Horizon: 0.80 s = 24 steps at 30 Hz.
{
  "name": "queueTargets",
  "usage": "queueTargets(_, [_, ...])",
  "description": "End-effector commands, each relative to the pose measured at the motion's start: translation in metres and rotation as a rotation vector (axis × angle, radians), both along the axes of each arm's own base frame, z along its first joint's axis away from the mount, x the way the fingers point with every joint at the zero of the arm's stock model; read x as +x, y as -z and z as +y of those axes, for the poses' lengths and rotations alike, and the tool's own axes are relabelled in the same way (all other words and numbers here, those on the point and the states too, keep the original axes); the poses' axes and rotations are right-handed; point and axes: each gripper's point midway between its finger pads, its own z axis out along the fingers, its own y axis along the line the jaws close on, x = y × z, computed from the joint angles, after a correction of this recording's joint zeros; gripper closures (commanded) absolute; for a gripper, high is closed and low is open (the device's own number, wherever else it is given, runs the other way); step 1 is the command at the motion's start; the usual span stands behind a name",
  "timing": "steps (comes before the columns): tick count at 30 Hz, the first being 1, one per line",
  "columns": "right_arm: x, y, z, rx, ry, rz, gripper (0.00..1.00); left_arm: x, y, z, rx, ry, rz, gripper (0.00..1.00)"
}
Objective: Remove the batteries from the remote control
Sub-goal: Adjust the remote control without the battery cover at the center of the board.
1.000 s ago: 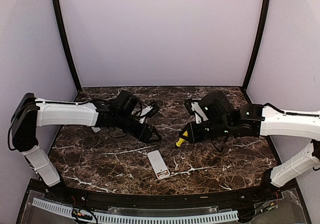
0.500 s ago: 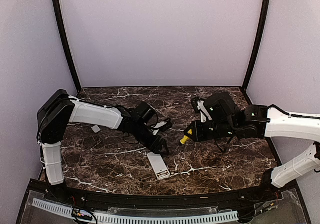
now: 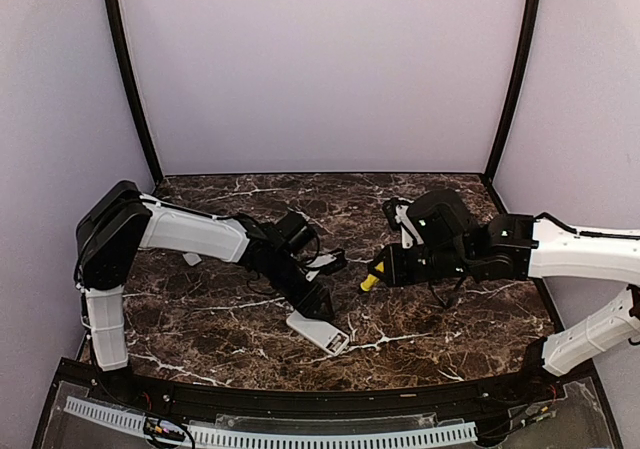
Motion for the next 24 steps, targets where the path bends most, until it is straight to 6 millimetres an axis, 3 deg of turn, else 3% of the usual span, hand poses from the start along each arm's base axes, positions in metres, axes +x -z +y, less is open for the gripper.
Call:
queueTargets(1, [0.000, -0.001, -0.001, 0.022, 0.025, -0.001, 1.00, -0.027, 0.001, 0.026, 0.091, 0.007, 0.034, 0.39])
queueTargets(11, [0.002, 0.004, -0.001, 0.030, 0.051, 0.016, 1.00, -0.071, -0.014, 0.039, 0.049, -0.071, 0.138, 0.39])
queueTargets(16, [0.002, 0.008, -0.002, 0.029, 0.085, 0.039, 1.00, -0.089, -0.033, 0.024, -0.082, -0.095, 0.237, 0.39])
queueTargets(24, [-0.005, 0.022, 0.001, 0.030, 0.117, 0.090, 1.00, -0.100, -0.044, 0.007, -0.213, -0.105, 0.329, 0.39])
